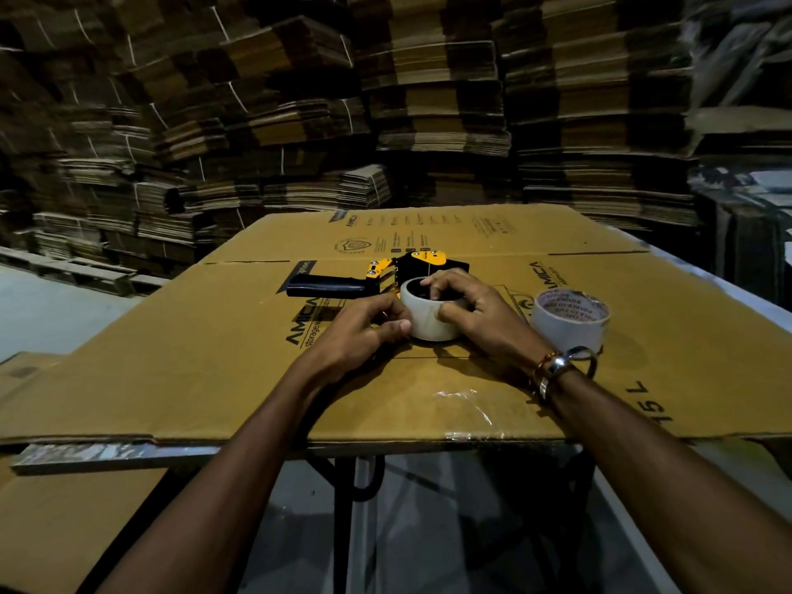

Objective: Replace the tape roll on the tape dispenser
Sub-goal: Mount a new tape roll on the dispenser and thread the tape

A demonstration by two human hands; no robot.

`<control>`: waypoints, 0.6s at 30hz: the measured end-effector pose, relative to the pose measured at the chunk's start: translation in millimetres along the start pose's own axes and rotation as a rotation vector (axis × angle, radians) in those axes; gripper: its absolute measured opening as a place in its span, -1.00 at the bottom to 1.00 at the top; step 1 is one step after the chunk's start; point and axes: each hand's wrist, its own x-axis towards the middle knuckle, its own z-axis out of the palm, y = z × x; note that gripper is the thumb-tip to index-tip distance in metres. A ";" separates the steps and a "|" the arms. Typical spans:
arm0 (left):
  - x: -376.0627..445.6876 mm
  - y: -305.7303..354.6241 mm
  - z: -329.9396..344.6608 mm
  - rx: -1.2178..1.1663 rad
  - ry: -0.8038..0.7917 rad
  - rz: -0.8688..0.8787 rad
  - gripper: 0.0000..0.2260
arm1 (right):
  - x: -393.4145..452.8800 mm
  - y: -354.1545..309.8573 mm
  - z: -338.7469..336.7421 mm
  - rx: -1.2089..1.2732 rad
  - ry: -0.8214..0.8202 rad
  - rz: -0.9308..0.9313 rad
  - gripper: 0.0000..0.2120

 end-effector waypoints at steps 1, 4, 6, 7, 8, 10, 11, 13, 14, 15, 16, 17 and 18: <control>0.1 1.0 -1.5 -0.038 -0.018 -0.016 -0.96 | -0.2 -0.3 -0.1 -0.001 0.001 -0.001 -0.88; 2.2 1.6 -7.5 -0.111 -0.058 -0.071 -0.94 | -1.7 -1.7 -0.6 -0.004 -0.005 -0.002 -0.89; 2.6 1.5 -9.9 -0.128 -0.067 -0.091 -0.92 | -2.8 -3.1 -0.8 -0.002 -0.009 0.002 -0.88; 2.3 1.5 -10.6 -0.135 -0.064 -0.102 -0.91 | -3.1 -3.2 -1.0 0.002 -0.010 0.005 -0.87; 1.5 1.7 -11.6 -0.141 -0.061 -0.114 -0.89 | -3.3 -3.2 -1.2 0.002 -0.012 0.008 -0.87; -1.9 2.5 -13.8 -0.167 -0.062 -0.119 -0.88 | -3.7 -3.3 -1.1 -0.004 -0.009 0.008 -0.88; -3.6 2.0 -15.7 -0.185 -0.055 -0.110 -0.88 | -3.5 -2.9 -0.9 -0.008 -0.003 0.005 -0.88; -5.8 2.8 -21.1 -0.201 0.047 -0.071 -0.89 | -3.2 -3.0 -0.6 -0.017 0.010 0.000 -0.88; -6.0 3.2 -24.2 -0.156 0.149 -0.027 -0.89 | -3.2 -3.0 -0.5 -0.022 0.015 -0.002 -0.87; -4.4 2.1 -27.7 -0.048 0.271 0.038 -0.90 | -3.0 -3.1 -0.6 -0.026 0.018 -0.006 -0.88; -1.3 0.6 -31.9 0.125 0.386 0.115 -0.90 | -3.2 -3.0 -0.5 -0.032 0.020 -0.010 -0.88; 3.2 -2.8 -36.6 0.354 0.465 0.178 -0.87 | -3.5 -2.7 -0.5 -0.040 0.024 -0.014 -0.89; 7.5 -6.3 -40.9 0.574 0.486 0.188 -0.80 | -4.1 -2.9 -0.5 -0.047 0.030 -0.015 -0.89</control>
